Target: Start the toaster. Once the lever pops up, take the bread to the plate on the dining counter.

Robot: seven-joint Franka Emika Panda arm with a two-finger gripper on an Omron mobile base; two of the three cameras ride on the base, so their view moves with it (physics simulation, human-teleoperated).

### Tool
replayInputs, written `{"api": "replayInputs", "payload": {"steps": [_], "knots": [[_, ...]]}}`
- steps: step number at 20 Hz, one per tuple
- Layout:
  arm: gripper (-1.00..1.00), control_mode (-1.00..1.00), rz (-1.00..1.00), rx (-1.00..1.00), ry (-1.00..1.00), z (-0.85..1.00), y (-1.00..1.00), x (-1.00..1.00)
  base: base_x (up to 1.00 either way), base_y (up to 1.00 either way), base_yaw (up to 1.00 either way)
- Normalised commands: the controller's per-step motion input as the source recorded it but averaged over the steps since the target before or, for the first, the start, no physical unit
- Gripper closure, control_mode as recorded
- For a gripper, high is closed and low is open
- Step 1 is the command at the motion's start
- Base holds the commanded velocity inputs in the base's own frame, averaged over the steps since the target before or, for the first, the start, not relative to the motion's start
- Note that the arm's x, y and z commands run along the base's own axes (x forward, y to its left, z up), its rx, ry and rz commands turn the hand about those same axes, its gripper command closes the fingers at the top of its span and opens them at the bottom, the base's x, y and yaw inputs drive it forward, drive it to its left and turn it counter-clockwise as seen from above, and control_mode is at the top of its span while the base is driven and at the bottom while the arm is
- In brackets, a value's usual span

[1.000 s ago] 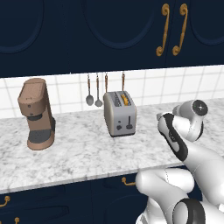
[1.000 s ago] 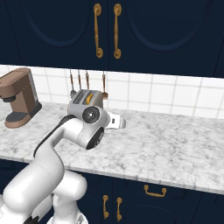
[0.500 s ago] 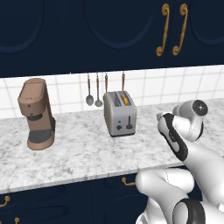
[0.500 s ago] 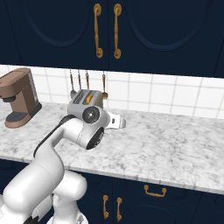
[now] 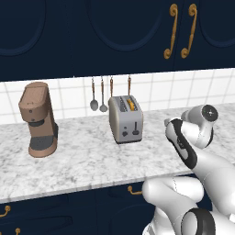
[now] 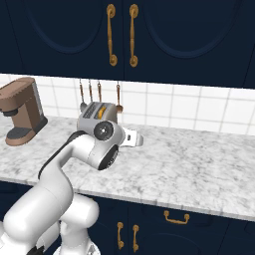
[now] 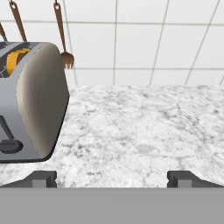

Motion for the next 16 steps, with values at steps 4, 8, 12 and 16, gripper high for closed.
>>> {"api": "replayInputs", "payload": {"steps": [4,8,12,16], "knots": [[-1.0,-1.0,0.0,0.0,0.0,0.0,0.0,0.0,0.0,0.0,0.0],[-1.0,-1.0,0.0,0.0,0.0,0.0,0.0,0.0,0.0,0.0,0.0],[-1.0,-1.0,0.0,0.0,0.0,0.0,0.0,0.0,0.0,0.0,0.0],[-1.0,-1.0,0.0,0.0,0.0,0.0,0.0,0.0,0.0,0.0,0.0]]}}
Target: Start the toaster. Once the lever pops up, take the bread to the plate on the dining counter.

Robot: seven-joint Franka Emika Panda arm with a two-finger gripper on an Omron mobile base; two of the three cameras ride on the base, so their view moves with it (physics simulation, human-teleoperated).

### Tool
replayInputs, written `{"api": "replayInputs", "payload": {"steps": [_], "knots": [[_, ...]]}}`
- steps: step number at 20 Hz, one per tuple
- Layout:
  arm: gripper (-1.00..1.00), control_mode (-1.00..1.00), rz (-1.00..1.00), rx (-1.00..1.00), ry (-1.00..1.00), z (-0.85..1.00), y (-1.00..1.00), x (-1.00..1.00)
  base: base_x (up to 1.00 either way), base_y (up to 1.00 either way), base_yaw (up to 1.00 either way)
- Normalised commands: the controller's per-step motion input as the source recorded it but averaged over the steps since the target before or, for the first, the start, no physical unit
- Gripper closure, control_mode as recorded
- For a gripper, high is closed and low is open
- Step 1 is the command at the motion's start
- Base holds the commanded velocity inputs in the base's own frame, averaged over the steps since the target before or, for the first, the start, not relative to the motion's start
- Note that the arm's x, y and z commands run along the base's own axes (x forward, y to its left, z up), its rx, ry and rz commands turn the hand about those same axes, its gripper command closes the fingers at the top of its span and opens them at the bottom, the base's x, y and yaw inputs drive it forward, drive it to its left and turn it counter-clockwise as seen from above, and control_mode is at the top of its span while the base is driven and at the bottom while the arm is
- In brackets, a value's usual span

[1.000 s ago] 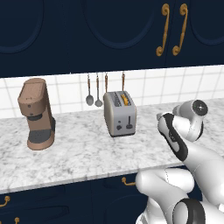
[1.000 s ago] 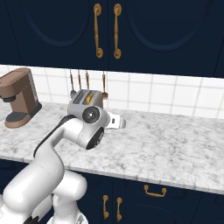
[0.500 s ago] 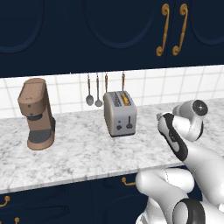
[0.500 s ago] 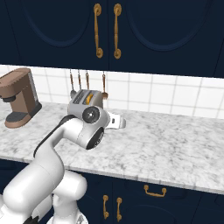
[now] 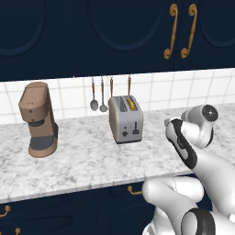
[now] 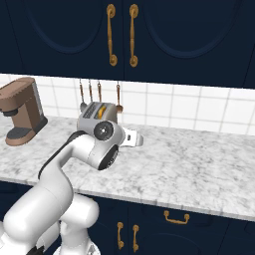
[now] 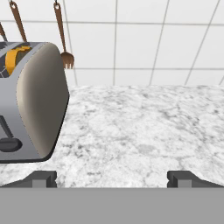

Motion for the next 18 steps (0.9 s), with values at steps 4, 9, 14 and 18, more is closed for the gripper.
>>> {"api": "replayInputs", "payload": {"steps": [4,9,14,18], "knots": [[-1.0,-1.0,0.0,0.0,0.0,0.0,0.0,0.0,0.0,0.0,0.0],[-1.0,-1.0,0.0,0.0,0.0,0.0,0.0,0.0,0.0,0.0,0.0],[-1.0,-1.0,0.0,0.0,0.0,0.0,0.0,0.0,0.0,0.0,0.0],[-1.0,-1.0,0.0,0.0,0.0,0.0,0.0,0.0,0.0,0.0,0.0]]}}
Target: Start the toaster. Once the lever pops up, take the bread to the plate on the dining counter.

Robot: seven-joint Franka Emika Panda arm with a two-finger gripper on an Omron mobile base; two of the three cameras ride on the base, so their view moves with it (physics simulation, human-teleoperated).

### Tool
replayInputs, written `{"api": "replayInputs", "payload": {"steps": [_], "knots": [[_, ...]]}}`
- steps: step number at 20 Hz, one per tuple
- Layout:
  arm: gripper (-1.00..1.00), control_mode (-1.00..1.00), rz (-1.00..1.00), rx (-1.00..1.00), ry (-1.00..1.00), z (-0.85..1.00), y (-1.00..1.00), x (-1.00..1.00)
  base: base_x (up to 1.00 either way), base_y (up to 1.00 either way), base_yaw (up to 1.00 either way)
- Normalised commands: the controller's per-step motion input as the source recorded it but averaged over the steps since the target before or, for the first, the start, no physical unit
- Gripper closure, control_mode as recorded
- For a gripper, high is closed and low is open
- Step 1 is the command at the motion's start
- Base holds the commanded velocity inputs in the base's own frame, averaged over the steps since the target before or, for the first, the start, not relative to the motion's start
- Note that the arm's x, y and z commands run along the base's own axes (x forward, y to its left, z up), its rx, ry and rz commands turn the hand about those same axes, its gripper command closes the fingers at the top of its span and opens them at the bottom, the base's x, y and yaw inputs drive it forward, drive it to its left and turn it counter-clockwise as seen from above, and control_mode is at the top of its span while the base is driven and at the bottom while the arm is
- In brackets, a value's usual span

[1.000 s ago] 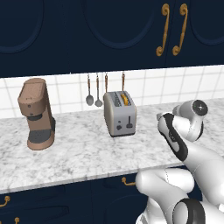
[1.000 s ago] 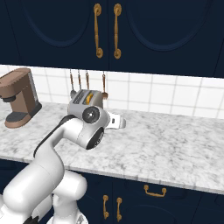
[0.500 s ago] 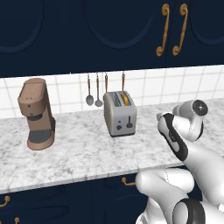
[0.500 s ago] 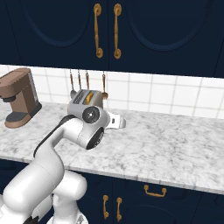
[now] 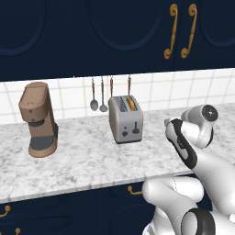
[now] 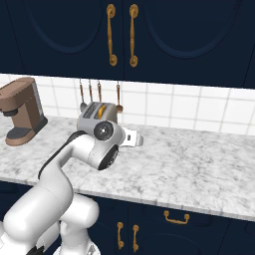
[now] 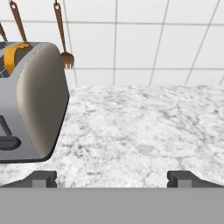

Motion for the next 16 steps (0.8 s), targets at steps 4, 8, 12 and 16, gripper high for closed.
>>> {"api": "replayInputs", "payload": {"steps": [4,8,12,16], "knots": [[-1.0,-1.0,0.0,0.0,0.0,0.0,0.0,0.0,0.0,0.0,0.0],[-1.0,-1.0,0.0,0.0,0.0,0.0,0.0,0.0,0.0,0.0,0.0],[-1.0,-1.0,0.0,0.0,0.0,0.0,0.0,0.0,0.0,0.0,0.0],[-1.0,-1.0,0.0,0.0,0.0,0.0,0.0,0.0,0.0,0.0,0.0]]}}
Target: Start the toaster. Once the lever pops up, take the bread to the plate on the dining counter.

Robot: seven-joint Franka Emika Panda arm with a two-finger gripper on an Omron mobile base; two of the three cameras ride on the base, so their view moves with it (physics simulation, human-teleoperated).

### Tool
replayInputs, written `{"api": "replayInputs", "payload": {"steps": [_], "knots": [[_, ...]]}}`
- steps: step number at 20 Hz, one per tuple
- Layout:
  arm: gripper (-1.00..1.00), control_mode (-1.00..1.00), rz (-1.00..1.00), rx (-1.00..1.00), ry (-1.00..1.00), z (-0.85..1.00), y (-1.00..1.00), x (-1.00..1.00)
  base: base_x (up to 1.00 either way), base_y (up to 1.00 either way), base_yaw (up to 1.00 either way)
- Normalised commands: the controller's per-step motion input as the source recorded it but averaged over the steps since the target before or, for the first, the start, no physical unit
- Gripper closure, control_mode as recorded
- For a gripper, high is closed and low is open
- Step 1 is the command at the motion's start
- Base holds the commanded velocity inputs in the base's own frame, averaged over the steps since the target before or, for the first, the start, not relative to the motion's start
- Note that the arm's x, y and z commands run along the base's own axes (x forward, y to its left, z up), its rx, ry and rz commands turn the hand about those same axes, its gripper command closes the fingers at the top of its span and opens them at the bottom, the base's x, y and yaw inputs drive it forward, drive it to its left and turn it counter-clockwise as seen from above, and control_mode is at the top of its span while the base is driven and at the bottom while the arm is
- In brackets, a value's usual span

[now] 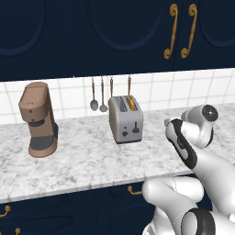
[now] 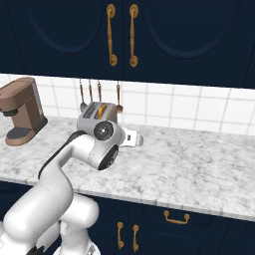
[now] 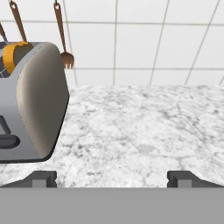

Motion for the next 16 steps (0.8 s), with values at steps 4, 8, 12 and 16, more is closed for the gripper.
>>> {"api": "replayInputs", "payload": {"steps": [4,8,12,16], "knots": [[-1.0,-1.0,0.0,0.0,0.0,0.0,0.0,0.0,0.0,0.0,0.0],[-1.0,-1.0,0.0,0.0,0.0,0.0,0.0,0.0,0.0,0.0,0.0],[-1.0,-1.0,0.0,0.0,0.0,0.0,0.0,0.0,0.0,0.0,0.0],[-1.0,-1.0,0.0,0.0,0.0,0.0,0.0,0.0,0.0,0.0,0.0]]}}
